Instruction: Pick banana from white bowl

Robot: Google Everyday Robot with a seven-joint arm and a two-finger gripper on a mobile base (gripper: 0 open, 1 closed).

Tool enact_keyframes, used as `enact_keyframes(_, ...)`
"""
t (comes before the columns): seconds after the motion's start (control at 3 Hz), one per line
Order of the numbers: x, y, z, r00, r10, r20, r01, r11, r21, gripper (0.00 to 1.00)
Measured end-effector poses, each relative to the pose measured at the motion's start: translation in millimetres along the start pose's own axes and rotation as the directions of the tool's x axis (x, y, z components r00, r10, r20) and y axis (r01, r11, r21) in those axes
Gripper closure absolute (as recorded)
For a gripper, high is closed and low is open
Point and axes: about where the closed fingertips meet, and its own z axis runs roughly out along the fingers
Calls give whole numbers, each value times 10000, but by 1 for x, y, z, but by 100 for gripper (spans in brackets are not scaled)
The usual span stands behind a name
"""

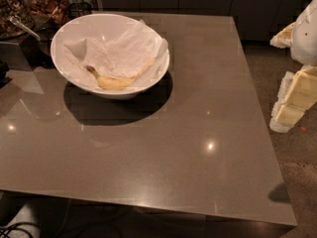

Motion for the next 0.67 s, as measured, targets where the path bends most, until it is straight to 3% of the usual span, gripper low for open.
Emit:
enact_keyframes(0.33,-3,-1,-2,10000,-22,-28,22,9999,98,0)
enact_keyframes(0.67,-27,-8,-10,9995,-48,-314,49,10000,9,0)
